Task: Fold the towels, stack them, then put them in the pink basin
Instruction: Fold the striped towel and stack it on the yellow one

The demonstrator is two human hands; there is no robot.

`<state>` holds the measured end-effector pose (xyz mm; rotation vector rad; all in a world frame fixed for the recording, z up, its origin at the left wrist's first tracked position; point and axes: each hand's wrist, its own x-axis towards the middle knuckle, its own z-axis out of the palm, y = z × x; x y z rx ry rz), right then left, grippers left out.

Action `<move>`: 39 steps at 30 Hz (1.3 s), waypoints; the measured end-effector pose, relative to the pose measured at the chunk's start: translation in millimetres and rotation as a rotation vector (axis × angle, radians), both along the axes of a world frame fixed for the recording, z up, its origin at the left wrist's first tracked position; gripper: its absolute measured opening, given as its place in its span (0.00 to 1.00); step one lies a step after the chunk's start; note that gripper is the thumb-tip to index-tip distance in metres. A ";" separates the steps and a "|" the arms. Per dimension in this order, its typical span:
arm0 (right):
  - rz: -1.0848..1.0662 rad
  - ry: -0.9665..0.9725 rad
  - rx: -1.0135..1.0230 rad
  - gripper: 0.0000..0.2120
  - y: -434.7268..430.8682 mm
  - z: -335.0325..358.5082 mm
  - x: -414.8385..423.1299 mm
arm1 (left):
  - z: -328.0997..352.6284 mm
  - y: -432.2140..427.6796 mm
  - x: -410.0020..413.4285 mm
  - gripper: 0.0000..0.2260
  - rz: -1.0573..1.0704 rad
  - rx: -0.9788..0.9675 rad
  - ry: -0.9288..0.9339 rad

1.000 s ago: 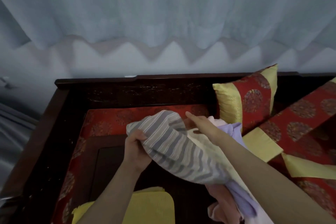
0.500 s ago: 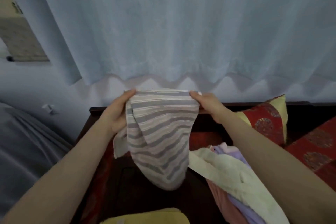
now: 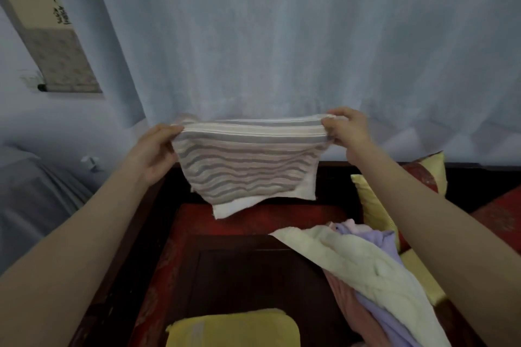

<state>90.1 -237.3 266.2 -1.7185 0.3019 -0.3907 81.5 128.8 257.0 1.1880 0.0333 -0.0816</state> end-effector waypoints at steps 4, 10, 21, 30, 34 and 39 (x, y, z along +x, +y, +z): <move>0.194 0.160 0.045 0.12 1.5 -26.0 -46.9 | -30.1 12.6 -41.3 0.25 -0.232 0.038 0.168; 0.429 0.269 -0.032 0.15 3.5 -132.6 -148.3 | -139.9 45.5 -131.9 0.27 -0.284 0.205 0.346; 0.720 0.900 -0.507 0.16 14.4 -288.9 -237.7 | -254.2 65.6 -195.4 0.08 -0.763 0.953 0.786; 0.514 0.592 -0.830 0.10 38.3 -303.2 -98.1 | -294.4 51.2 -73.9 0.07 -0.165 1.201 0.377; 0.494 0.519 -1.015 0.16 54.1 -312.9 -48.1 | -326.3 45.9 -34.3 0.18 -0.229 1.403 0.217; 0.527 0.541 -1.178 0.20 59.3 -335.0 -24.7 | -344.1 38.7 -19.6 0.21 -0.268 1.542 0.234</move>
